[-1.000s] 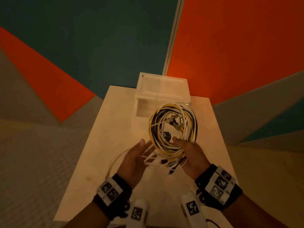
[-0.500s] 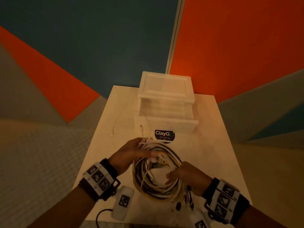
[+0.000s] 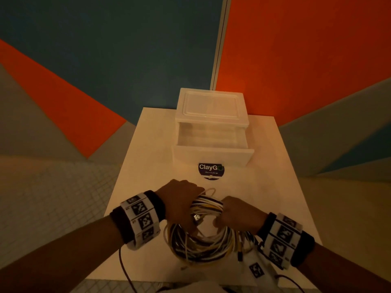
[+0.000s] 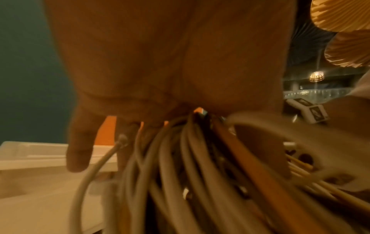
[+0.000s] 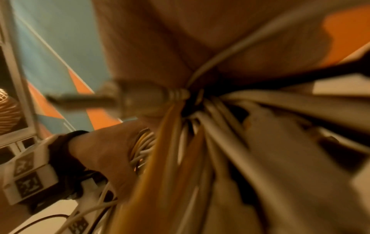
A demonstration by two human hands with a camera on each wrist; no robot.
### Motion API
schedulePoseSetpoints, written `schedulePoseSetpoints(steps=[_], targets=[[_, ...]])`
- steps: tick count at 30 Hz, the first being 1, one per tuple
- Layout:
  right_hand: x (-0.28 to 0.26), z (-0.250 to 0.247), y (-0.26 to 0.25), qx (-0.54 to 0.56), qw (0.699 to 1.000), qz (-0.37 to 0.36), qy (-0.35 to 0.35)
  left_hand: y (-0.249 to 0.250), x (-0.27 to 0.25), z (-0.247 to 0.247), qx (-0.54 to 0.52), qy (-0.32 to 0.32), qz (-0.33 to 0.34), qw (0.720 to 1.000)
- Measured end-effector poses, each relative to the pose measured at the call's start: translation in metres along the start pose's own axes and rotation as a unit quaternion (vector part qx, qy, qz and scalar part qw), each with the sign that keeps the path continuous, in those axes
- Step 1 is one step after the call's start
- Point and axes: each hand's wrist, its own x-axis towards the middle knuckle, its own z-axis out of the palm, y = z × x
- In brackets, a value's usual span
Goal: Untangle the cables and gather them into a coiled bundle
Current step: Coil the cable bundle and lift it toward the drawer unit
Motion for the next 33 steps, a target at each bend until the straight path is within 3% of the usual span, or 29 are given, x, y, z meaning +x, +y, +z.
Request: schedulePoseSetpoints(steps=[3, 6, 11, 16, 19, 22, 24, 26, 28, 29, 30, 32, 33], targets=[[0.002, -0.003, -0.002, -0.016, 0.999, -0.005, 0.049, 0.001, 0.005, -0.004, -0.039, 0.021, 0.026, 0.999], [0.004, 0.0, 0.002, 0.038, 0.99, -0.019, 0.133, -0.003, 0.007, -0.011, -0.057, 0.026, 0.039, 0.997], [0.007, 0.004, 0.005, 0.119, 0.958, -0.029, 0.259, -0.003, 0.011, -0.025, -0.015, 0.037, 0.05, 0.998], [0.025, -0.001, 0.006, 0.003, 0.974, -0.067, 0.217, -0.005, 0.022, -0.03, 0.027, 0.056, 0.044, 0.997], [0.027, -0.011, 0.0, 0.018, 0.968, -0.089, 0.232, -0.012, 0.02, -0.034, 0.039, 0.132, 0.02, 0.99], [0.033, -0.028, 0.0, 0.148, 0.952, -0.054, 0.264, -0.018, -0.006, -0.047, -0.073, 0.308, -0.006, 0.949], [0.037, -0.039, 0.003, 0.266, 0.919, -0.012, 0.291, -0.02, -0.03, -0.048, -0.157, 0.45, -0.013, 0.879], [0.043, -0.05, 0.006, 0.374, 0.876, 0.014, 0.305, -0.022, -0.05, -0.037, -0.234, 0.507, -0.027, 0.829], [0.047, -0.061, 0.004, 0.457, 0.837, 0.028, 0.3, -0.025, -0.054, -0.015, -0.332, 0.434, -0.081, 0.834], [0.047, -0.065, 0.002, 0.491, 0.821, 0.035, 0.291, -0.026, -0.051, -0.004, -0.421, 0.343, -0.127, 0.83], [0.048, -0.069, -0.001, 0.523, 0.804, 0.031, 0.281, -0.026, -0.045, 0.009, -0.514, 0.226, -0.179, 0.808], [0.045, -0.072, -0.009, 0.584, 0.772, 0.002, 0.251, -0.027, -0.029, 0.033, -0.643, 0.003, -0.241, 0.727], [0.043, -0.072, -0.012, 0.609, 0.757, -0.012, 0.235, -0.03, -0.017, 0.045, -0.7, -0.043, -0.245, 0.669]])
